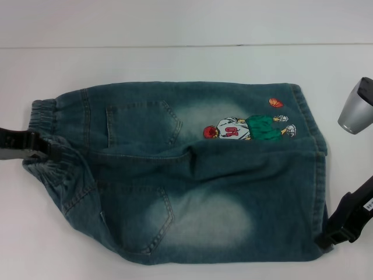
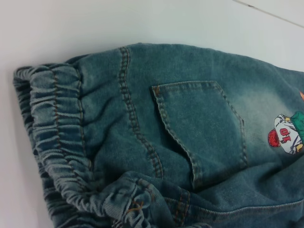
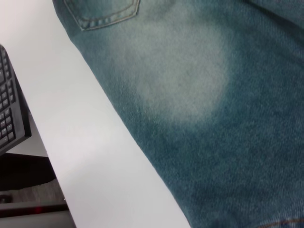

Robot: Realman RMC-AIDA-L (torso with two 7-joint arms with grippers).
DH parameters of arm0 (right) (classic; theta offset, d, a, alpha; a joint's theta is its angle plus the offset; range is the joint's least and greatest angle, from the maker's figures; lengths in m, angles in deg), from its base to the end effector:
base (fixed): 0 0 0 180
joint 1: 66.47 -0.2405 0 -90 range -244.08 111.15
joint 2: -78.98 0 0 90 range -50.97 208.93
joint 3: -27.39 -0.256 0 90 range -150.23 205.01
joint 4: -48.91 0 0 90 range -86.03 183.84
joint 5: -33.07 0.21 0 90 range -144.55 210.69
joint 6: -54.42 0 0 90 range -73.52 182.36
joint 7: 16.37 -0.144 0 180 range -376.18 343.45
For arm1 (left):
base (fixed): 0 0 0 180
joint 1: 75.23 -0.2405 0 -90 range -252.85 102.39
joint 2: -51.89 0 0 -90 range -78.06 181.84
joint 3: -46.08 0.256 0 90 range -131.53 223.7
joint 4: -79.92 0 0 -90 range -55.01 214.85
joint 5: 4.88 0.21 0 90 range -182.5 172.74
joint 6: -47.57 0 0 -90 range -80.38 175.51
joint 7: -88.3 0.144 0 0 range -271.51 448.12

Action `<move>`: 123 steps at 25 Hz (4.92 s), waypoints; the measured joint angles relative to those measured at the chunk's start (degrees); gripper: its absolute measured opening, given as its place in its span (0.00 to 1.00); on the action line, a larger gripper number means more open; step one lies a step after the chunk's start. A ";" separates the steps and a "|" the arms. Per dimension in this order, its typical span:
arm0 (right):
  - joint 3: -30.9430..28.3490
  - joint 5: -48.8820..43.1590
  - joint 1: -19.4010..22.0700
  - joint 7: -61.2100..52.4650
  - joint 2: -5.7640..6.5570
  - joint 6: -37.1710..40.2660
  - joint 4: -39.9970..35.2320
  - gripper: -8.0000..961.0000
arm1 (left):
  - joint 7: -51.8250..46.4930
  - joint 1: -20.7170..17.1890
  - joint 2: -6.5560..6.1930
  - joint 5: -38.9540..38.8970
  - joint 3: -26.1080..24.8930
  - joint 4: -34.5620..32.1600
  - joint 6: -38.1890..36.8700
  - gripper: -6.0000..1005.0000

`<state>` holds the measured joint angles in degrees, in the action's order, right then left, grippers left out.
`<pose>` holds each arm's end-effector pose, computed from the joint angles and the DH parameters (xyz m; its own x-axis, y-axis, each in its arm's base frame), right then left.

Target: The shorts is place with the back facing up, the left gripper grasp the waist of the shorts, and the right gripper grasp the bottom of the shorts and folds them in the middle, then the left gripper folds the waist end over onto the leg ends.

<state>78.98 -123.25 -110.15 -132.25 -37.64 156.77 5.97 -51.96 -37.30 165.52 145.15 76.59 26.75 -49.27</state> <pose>0.2591 0.3260 0.0035 0.6754 -0.6286 0.3856 -0.6750 -0.7375 -0.0199 -0.2877 0.3538 0.0818 0.2518 0.9446 0.2106 0.9593 -0.2149 -0.1833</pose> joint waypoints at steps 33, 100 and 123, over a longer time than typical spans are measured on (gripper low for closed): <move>-20.62 44.53 6.65 25.57 -1.95 -48.12 15.50 0.08 | 6.28 -5.01 1.05 -20.44 -10.63 12.91 29.43 0.08; -12.16 44.56 7.42 31.27 -0.84 -21.11 14.29 0.81 | -8.04 -7.58 1.99 -5.71 -10.04 8.59 21.71 0.80; -11.68 44.53 6.74 31.26 -1.48 -21.70 14.41 0.81 | -4.63 -5.41 2.97 -6.67 -10.03 10.29 26.84 0.41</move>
<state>67.29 -78.73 -103.41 -100.99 -39.12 135.06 20.38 -56.59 -42.71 168.49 138.48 66.56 37.03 -22.43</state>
